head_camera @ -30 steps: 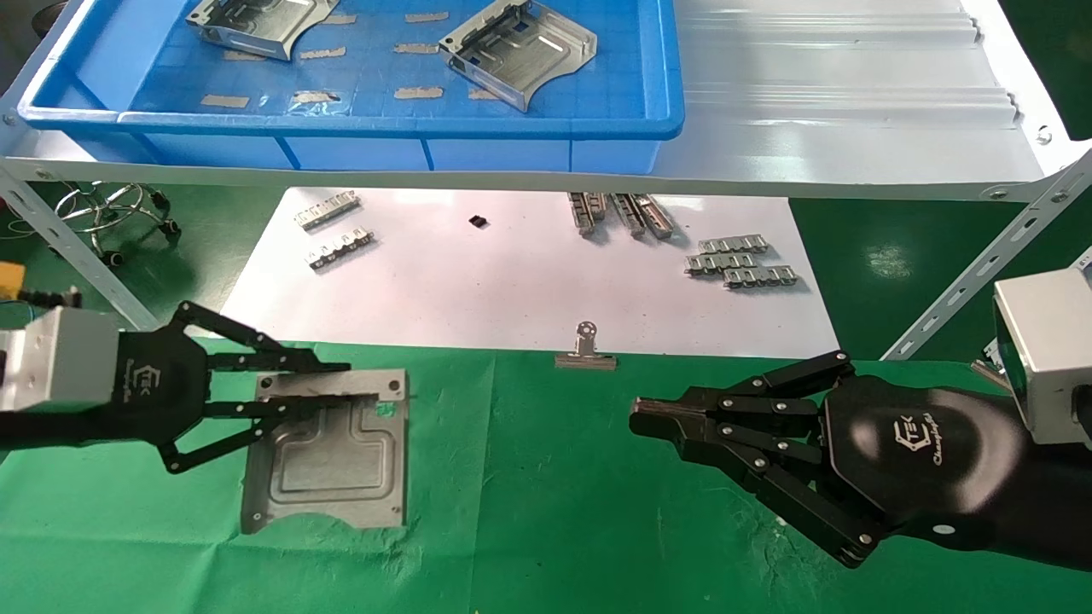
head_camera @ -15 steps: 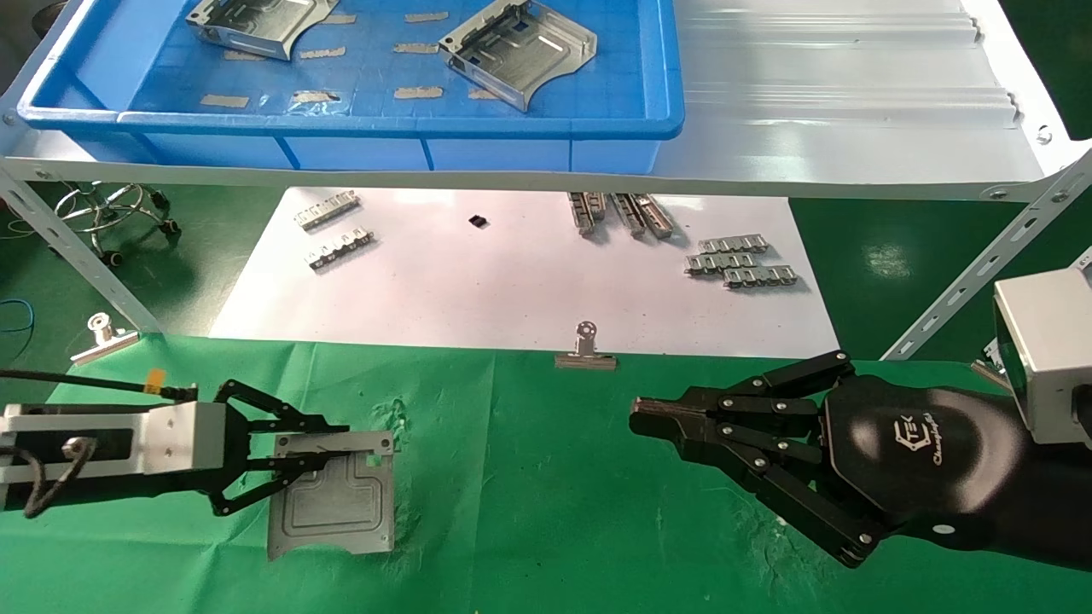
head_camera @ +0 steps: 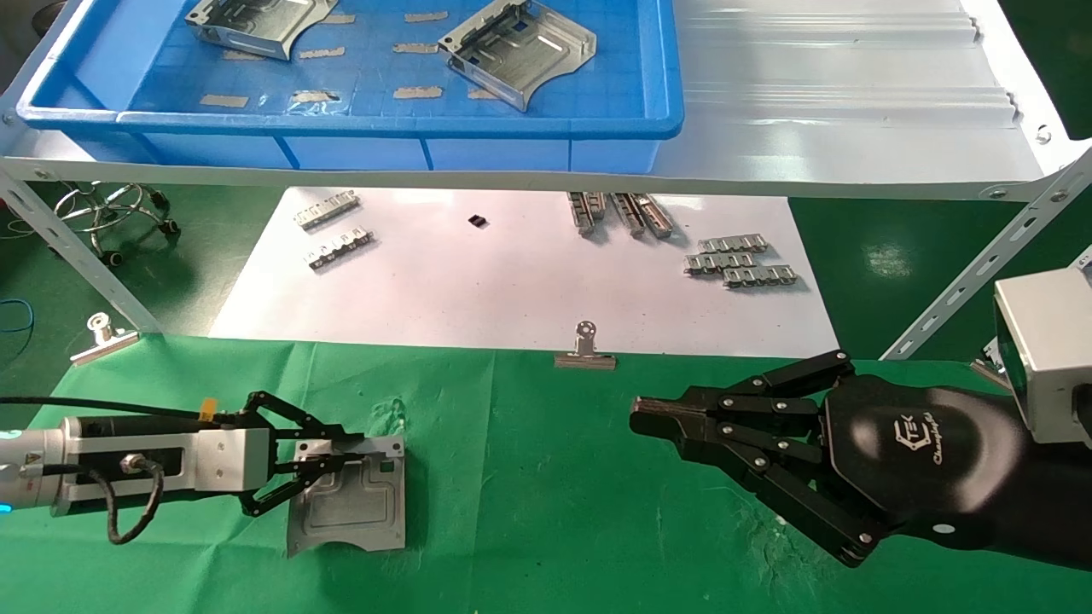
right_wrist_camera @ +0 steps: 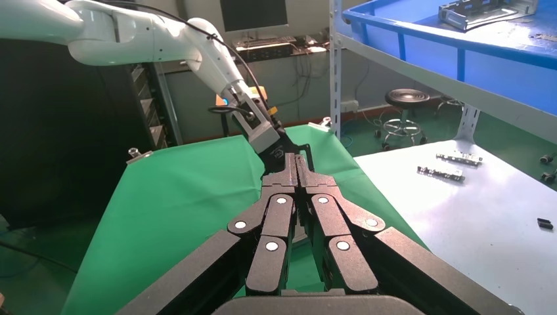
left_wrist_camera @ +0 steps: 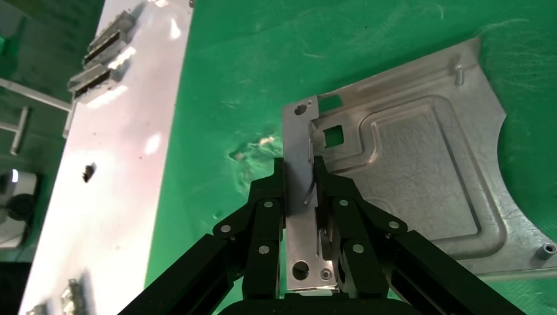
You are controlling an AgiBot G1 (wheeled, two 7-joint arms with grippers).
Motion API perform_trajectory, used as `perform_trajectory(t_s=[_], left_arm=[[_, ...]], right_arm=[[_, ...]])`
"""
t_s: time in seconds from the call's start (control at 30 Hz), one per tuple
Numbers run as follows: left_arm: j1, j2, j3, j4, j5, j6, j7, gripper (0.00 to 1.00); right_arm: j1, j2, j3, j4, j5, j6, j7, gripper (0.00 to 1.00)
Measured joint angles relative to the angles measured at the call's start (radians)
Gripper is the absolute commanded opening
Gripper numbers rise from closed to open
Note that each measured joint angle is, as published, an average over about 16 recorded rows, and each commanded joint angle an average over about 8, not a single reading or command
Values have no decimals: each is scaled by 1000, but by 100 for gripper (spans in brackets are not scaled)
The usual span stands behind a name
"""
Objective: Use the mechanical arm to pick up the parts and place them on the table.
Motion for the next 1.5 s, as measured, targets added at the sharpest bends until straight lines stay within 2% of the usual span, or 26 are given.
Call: perform_trajectory(t_s=[0.3,0.5,0.53,0.77,0.8,1.5], left_arm=[[12,-6,-15,-6,-23,0,29,100],[15,-24,-27,-7,-73,58,-35,100],[15,-27,-30,-8,-81,67,-49,100],[30,-47,-57,-32,-138,130,-174,100],[33,-50,-62,-38,-144,137,-193,100],[138,-81,-218,-245,-220,170,-457,100]], right_arm=[[0,0,0,0,0,0,0,0],[0,0,0,0,0,0,0,0],[0,0,0,0,0,0,0,6],[0,0,0,0,0,0,0,93],[0,0,0,0,0,0,0,100],[0,0,0,0,0,0,0,100]])
